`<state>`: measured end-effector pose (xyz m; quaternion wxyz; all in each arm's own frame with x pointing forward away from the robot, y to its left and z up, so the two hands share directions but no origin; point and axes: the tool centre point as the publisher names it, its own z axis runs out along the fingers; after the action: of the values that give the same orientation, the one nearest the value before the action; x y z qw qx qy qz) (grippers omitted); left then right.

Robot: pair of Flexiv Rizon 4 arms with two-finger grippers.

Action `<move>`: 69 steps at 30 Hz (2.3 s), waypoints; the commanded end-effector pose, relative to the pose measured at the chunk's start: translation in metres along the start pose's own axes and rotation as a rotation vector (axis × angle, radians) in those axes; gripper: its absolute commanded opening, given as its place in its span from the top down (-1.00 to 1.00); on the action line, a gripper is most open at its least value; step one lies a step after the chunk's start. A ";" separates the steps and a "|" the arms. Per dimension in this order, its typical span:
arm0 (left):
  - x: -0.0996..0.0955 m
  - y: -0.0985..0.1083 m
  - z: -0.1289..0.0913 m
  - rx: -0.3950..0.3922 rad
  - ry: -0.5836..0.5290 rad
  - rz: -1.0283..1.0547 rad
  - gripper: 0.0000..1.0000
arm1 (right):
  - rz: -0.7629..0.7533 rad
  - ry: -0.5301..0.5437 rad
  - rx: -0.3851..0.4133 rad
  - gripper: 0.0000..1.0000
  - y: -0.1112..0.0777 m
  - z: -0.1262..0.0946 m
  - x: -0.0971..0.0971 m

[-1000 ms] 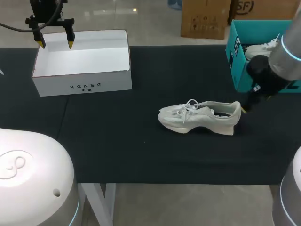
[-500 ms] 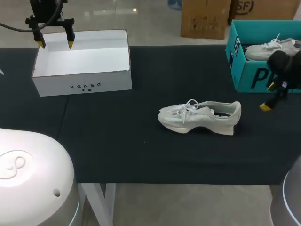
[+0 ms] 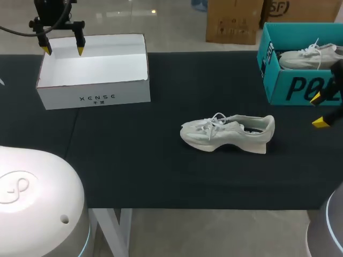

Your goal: Take the shoe out of the shoebox, open the shoe tongue, remove and reinsert the insole, then place the shoe into the shoebox

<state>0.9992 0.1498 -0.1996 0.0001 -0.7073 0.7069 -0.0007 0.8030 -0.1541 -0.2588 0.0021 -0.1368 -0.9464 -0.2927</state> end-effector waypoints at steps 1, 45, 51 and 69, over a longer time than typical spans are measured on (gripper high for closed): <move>0.000 0.000 0.001 0.000 0.000 0.000 -1.00 | 0.000 -0.005 0.002 -1.00 0.000 0.000 0.001; 0.000 0.000 0.001 0.000 0.000 0.000 -1.00 | 0.069 0.148 -0.424 -1.00 -0.036 0.046 -0.014; 0.000 0.000 0.001 0.000 0.000 0.000 -1.00 | 0.113 0.166 -0.441 -1.00 -0.047 0.063 -0.014; 0.000 0.000 0.001 0.000 0.000 0.000 -1.00 | -0.078 0.110 -0.666 -1.00 -0.050 0.095 -0.014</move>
<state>0.9992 0.1498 -0.1996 0.0001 -0.7073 0.7069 -0.0007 0.8057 -0.1476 -0.3609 -0.0035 -0.0821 -0.8036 -0.5895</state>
